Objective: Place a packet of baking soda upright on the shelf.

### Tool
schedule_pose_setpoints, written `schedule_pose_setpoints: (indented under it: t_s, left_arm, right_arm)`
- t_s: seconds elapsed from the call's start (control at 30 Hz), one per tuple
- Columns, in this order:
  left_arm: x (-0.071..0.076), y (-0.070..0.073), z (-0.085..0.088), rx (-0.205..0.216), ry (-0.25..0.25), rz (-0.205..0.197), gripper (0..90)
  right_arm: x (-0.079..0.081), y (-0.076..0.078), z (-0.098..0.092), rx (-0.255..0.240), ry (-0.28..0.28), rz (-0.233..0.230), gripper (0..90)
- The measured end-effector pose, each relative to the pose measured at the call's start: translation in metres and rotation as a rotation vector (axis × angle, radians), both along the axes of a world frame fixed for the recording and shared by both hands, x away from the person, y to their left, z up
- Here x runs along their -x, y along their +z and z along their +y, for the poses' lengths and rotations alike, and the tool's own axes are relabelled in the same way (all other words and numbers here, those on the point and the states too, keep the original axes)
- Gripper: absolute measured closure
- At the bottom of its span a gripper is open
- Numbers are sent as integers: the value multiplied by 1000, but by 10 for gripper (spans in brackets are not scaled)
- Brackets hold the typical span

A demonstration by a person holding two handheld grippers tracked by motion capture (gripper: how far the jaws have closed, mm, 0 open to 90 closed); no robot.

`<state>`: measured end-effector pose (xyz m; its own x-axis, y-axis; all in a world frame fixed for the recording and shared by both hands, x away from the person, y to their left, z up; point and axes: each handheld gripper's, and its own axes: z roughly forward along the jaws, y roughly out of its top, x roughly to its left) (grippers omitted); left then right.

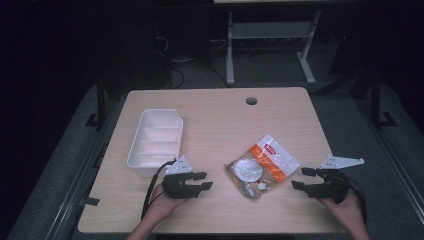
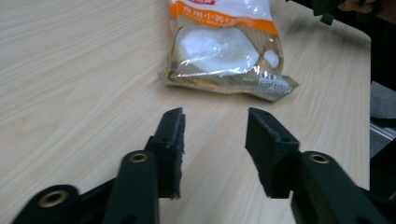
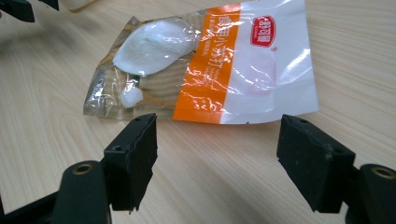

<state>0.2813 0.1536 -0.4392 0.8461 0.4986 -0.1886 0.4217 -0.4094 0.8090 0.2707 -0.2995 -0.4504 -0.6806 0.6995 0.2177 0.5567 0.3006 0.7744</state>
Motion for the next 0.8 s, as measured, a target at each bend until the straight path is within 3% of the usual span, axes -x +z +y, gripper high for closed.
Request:
schedule_pose_setpoints:
  t_s: [0.13, 0.33, 0.37, 0.6, 0.8]
  left_arm:
    - [-2, 3, -17, -54, -35, -13, 703]
    - [-12, 5, -45, -87, -78, -13, 821]
    - [-16, 6, -55, -99, -93, -18, 824]
    - [-30, 10, -83, -136, -120, -29, 831]
    - [-44, 5, -102, -169, -124, -8, 832]
  right_arm:
    - [-1, 1, -3, -5, -17, -1, 281]
    - [-5, 1, -7, -17, -54, 8, 272]
    - [-6, 1, -7, -18, -58, 11, 270]
    - [-20, 3, -5, -33, -74, 26, 260]
    - [-31, 4, -2, -36, -89, 36, 261]
